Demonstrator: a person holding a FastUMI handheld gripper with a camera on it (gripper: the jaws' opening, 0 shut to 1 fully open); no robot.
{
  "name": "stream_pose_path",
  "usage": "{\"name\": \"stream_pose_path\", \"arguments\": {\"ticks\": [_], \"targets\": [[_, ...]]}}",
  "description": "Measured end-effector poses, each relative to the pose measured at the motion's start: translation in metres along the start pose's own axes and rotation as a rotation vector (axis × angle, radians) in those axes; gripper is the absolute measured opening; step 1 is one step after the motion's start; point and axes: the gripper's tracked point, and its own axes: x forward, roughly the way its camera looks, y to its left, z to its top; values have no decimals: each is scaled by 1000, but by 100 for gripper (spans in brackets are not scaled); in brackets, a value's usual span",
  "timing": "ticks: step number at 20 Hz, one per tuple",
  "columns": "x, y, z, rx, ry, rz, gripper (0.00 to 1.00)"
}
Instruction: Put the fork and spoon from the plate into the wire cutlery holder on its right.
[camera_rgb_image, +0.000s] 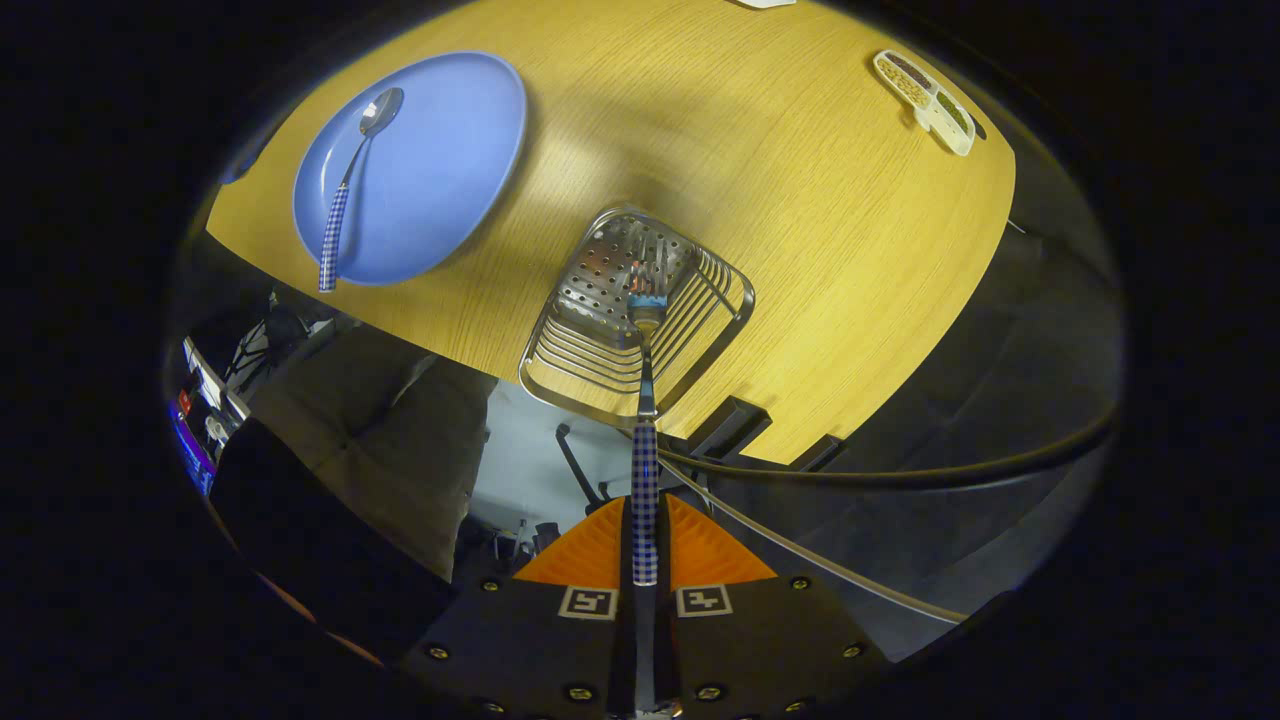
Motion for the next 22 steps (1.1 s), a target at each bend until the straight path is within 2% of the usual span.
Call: {"name": "stream_pose_path", "arguments": {"ticks": [8, 13, 14, 16, 18, 19, 20, 22], "targets": [[2, -2, 20, -25, 29, 18, 12], [-1, -5, 10, -21, 40, 30, 27], [-5, -7, 7, -16, 37, 30, 27], [-15, -11, -2, 4, 18, 29, 42], [-28, -13, -12, 31, -26, 22, 46], [-36, -13, -19, 51, -58, 23, 59], [-44, -12, -20, 72, -105, 19, 61], [-37, -1, -26, 135, -218, 7, 100]]}}
